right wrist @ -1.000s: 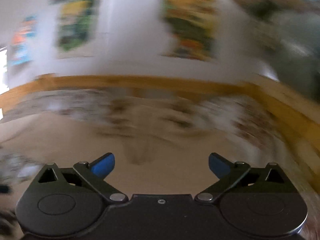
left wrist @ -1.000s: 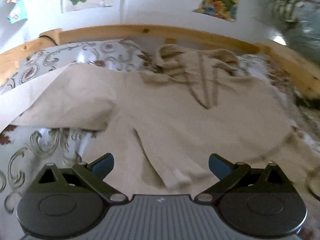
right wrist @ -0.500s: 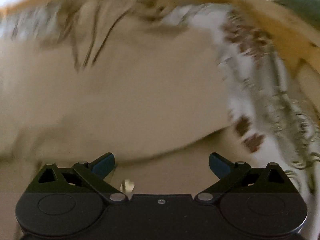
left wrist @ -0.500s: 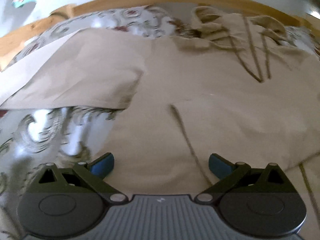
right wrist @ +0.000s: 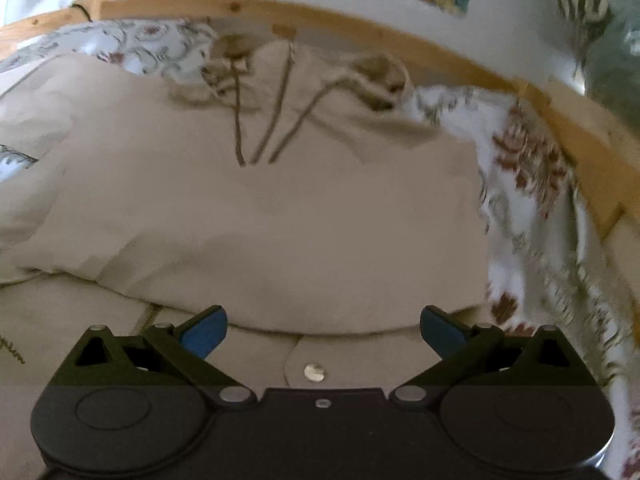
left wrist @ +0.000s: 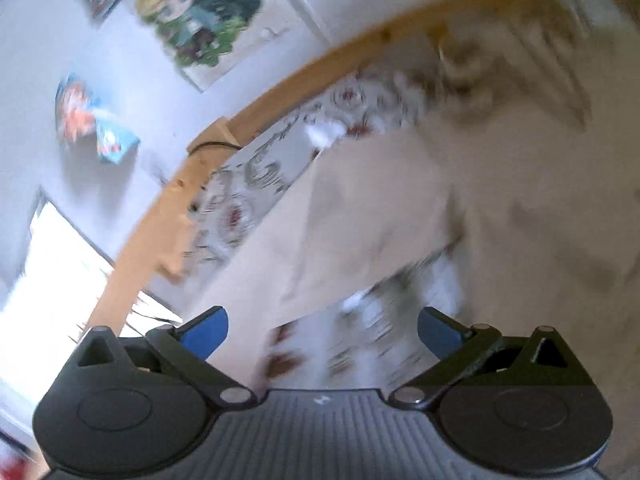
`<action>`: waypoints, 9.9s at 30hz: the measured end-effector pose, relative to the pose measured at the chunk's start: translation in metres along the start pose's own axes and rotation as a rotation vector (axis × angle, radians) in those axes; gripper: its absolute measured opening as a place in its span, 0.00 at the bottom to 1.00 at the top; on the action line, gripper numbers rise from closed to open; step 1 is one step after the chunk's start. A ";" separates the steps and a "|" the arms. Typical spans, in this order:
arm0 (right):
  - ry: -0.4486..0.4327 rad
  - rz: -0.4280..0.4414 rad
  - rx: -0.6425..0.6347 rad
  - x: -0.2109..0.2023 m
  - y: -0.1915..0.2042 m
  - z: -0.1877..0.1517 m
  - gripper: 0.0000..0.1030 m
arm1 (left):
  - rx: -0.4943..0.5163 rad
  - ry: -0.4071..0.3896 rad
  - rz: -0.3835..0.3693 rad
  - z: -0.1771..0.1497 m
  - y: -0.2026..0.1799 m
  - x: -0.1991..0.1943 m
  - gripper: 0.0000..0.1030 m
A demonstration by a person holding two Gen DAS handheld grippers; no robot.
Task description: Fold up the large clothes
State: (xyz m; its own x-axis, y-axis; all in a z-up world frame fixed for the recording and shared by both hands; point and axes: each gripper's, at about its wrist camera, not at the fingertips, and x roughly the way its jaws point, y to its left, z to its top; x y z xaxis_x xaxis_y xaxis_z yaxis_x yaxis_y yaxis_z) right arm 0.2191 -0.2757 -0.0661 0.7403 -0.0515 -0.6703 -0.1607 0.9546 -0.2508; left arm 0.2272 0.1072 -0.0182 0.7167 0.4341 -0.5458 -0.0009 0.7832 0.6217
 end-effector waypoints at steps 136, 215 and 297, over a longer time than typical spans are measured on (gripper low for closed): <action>-0.031 0.086 0.533 0.074 -0.088 0.000 0.39 | -0.718 0.000 -0.594 0.030 -0.043 0.134 0.33; -0.065 0.187 0.090 0.100 0.100 0.172 0.73 | -0.909 0.085 -0.681 0.014 -0.016 0.172 0.01; -0.375 -0.280 0.466 0.075 -0.112 0.030 0.99 | -0.503 -0.164 -0.392 0.322 -0.094 0.169 0.90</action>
State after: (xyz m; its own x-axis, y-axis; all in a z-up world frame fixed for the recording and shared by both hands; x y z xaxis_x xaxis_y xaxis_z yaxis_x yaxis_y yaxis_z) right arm 0.3122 -0.3773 -0.0668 0.9039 -0.2906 -0.3139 0.3076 0.9515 0.0048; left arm 0.5725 -0.0362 0.0120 0.8269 0.0321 -0.5614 -0.0155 0.9993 0.0344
